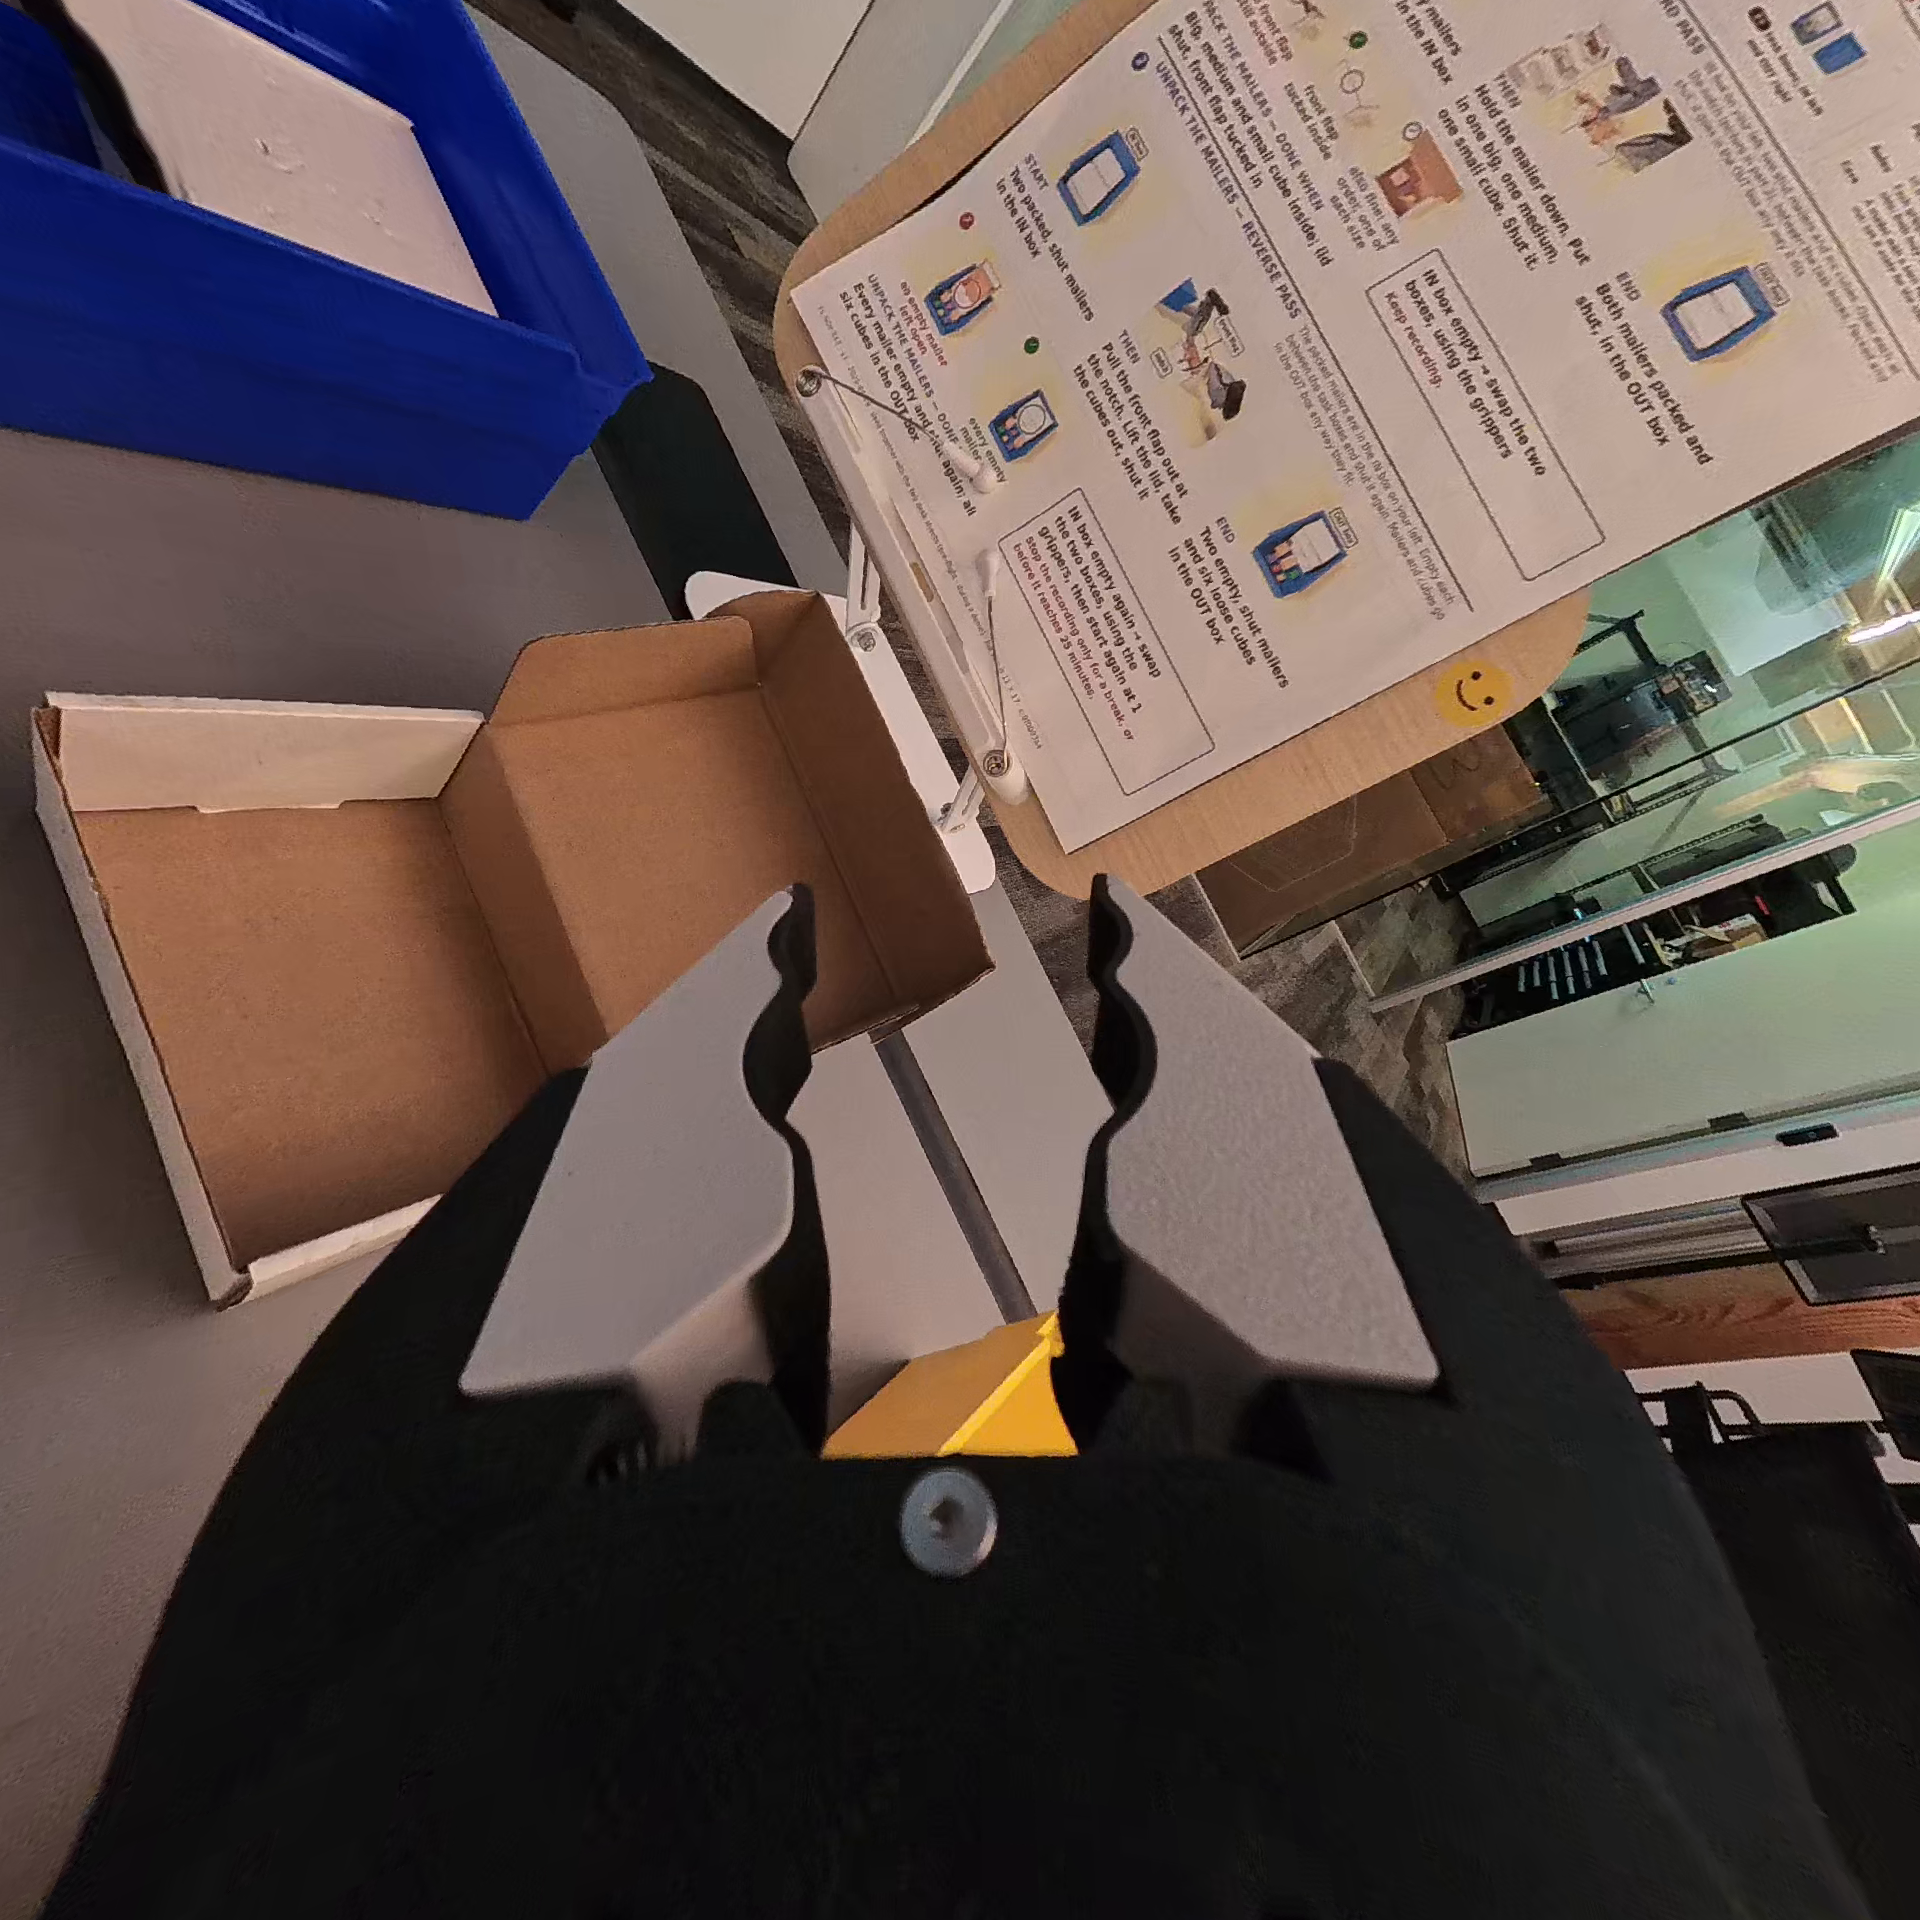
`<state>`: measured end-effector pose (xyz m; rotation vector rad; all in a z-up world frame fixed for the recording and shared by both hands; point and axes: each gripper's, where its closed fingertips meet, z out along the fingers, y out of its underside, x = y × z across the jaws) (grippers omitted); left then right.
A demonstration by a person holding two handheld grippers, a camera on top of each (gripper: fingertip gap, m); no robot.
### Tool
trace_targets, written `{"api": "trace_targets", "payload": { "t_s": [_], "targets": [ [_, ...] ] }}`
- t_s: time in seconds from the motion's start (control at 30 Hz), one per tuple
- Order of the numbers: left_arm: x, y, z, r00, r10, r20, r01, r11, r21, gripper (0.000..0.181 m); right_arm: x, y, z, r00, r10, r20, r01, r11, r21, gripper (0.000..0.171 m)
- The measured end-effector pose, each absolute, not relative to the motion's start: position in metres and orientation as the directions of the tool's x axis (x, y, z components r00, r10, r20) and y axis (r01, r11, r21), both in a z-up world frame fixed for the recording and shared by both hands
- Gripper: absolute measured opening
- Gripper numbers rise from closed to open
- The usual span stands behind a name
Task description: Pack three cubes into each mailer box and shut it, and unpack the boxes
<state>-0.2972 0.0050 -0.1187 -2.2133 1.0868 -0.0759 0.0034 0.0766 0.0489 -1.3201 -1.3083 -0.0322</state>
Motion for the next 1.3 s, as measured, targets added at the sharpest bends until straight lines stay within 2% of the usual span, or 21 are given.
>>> {"api": "trace_targets", "payload": {
  "t_s": [0.17, 0.3, 0.67, 0.9, 1.13, 1.3],
  "targets": [
    [-0.297, 0.003, -0.122, 0.662, -0.73, -0.17, -0.652, -0.449, -0.61, 0.056, 0.003, 0.076, 0.046, 0.35, 0.629, 0.695, 0.669, 0.352, -0.655, 0.053],
    [-0.293, 0.003, -0.127, 0.67, -0.734, -0.112, -0.621, -0.471, -0.627, 0.049, 0.001, 0.076, 0.042, 0.337, 0.633, 0.697, 0.675, 0.354, -0.647, 0.053],
    [-0.307, 0.004, -0.128, 0.75, -0.66, -0.044, -0.561, -0.599, -0.571, 0.049, 0.001, 0.077, 0.037, 0.321, 0.631, 0.706, 0.693, 0.351, -0.63, 0.053],
    [-0.305, 0.0, -0.129, 0.715, -0.697, -0.045, -0.582, -0.56, -0.59, 0.055, 0.001, 0.078, 0.036, 0.317, 0.632, 0.707, 0.697, 0.351, -0.626, 0.053],
    [-0.318, -0.004, -0.129, 0.738, -0.674, -0.018, -0.556, -0.593, -0.583, 0.044, 0.002, 0.08, 0.033, 0.306, 0.624, 0.719, 0.714, 0.35, -0.607, 0.053],
    [-0.319, -0.001, -0.138, 0.734, -0.675, -0.066, -0.594, -0.593, -0.543, 0.052, 0.002, 0.08, 0.031, 0.302, 0.626, 0.719, 0.716, 0.349, -0.604, 0.053]
  ]
}}
